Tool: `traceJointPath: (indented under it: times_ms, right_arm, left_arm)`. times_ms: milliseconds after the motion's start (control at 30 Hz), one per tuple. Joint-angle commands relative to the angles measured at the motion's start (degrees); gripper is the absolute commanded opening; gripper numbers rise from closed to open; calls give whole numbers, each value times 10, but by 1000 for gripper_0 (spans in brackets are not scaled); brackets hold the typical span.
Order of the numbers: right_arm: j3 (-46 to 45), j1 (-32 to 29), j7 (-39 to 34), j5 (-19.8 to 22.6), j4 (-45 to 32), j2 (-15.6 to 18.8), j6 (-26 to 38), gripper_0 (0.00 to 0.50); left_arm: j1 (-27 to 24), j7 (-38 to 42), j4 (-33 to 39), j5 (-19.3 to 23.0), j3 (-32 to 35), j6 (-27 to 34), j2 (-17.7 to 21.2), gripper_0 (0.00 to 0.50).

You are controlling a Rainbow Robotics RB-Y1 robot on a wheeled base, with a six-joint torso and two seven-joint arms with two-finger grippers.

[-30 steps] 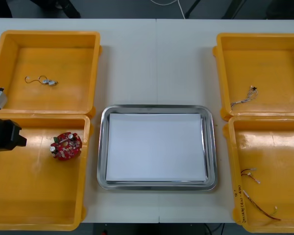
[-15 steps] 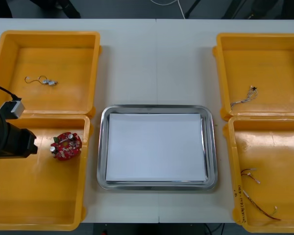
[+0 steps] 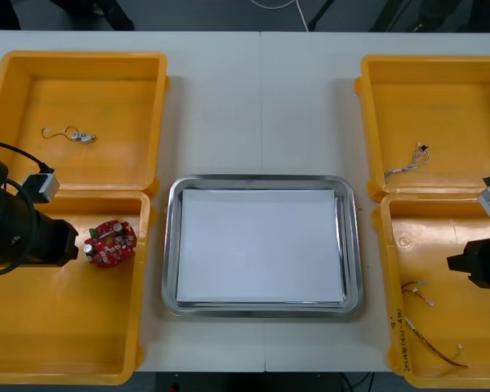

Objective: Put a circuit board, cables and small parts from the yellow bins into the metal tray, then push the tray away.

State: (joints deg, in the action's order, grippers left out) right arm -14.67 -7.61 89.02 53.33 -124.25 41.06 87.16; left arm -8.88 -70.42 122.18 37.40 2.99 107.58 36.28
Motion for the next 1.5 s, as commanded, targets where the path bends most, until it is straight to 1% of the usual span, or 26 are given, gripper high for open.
traceJointPath:
  times_ms: [33,233,367,567,733,867,1033,1100,1200,1267,1300,1367,1500]
  right_arm:
    - [7,-17,-16,-14,-17,16,-4,500]
    - [17,-18,-8,-29,-16,27,-2,500]
    - [30,-18,-7,-38,-16,30,-2,500]
    - [57,-14,-3,-56,-16,30,-2,500]
    - [76,-13,-3,-67,-17,30,-7,500]
    - [96,-14,-2,-80,-16,30,-18,500]
    - [114,-14,-3,-96,-16,31,-30,500]
    - [124,-14,-3,-106,-17,33,-35,500]
    - [148,-14,-6,-141,-16,38,-45,500]
    - [170,-15,-9,-179,-16,40,-58,500]
    - [178,-15,-12,-191,-17,40,-61,500]
    - [184,-17,-16,-198,-16,40,-63,500]
    - [190,-18,-18,-194,-16,40,-64,500]
  left_arm:
    - [-12,45,10,-26,-20,-25,-17,500]
    - [-11,50,5,-54,-38,-41,-26,500]
    - [-10,53,-11,-54,-38,-56,-31,500]
    - [-10,53,-44,-59,-47,-105,-32,500]
    - [-9,56,-45,-73,-56,-107,-33,500]
    - [-8,57,-51,-74,-56,-111,-33,500]
    - [-7,57,-67,-75,-61,-134,-33,500]
    - [-7,57,-71,-75,-63,-140,-33,500]
    - [-7,59,-72,-76,-68,-143,-33,500]
    - [-7,62,-73,-77,-73,-144,-33,500]
    - [-5,63,-72,-80,-76,-144,-33,500]
    - [-3,64,-73,-87,-80,-145,-33,500]
    - [1,67,-73,-90,-83,-149,-33,500]
